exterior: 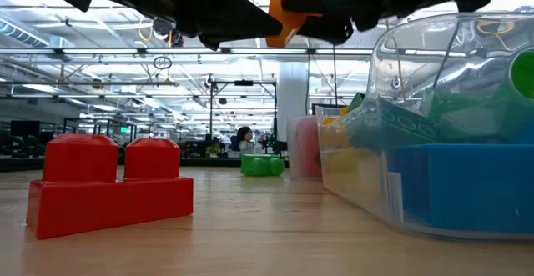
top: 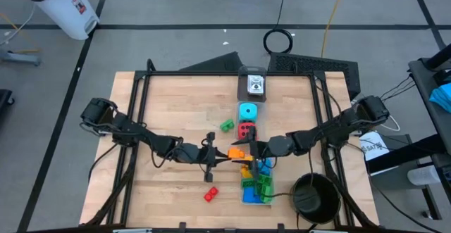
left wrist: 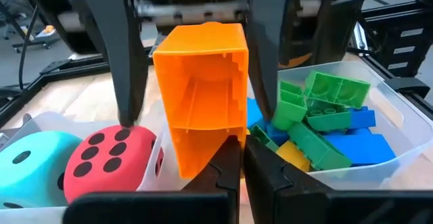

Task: Pick & Place Toys
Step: Put the orange 1 stud game piece into the bottom transparent bin

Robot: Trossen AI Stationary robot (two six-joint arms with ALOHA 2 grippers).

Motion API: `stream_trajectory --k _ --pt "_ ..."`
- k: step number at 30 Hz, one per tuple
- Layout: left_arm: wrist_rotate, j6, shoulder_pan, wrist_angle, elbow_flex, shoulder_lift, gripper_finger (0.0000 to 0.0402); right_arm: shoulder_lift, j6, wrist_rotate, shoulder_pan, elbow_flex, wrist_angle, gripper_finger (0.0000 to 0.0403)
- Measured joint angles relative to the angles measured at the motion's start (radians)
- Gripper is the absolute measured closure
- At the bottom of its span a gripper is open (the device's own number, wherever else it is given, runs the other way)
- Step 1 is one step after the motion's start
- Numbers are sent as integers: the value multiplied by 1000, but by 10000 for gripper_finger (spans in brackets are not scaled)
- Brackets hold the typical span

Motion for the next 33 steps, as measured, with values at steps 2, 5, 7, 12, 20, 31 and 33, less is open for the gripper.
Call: stream_trajectory --k 2,5,7,12,20,31,33 --pt "0 0 0 0 0 0 392 -20 -2 5 3 0 0 142" --pt "0 -2 0 0 0 0 397 -38 7 5 10 1 -2 176" --pt "0 -8 0 0 0 0 395 -44 14 5 16 1 -1 205" --pt "0 -13 0 -4 0 0 396 -45 13 3 22 1 -35 284" --pt "41 -92 -1 8 0 0 351 -95 65 -76 27 1 -99 297" --pt "84 -133 9 -30 0 0 310 -215 226 -444 66 0 -509 284" --pt "82 -134 14 -31 0 0 310 -210 225 -441 78 1 -551 273"
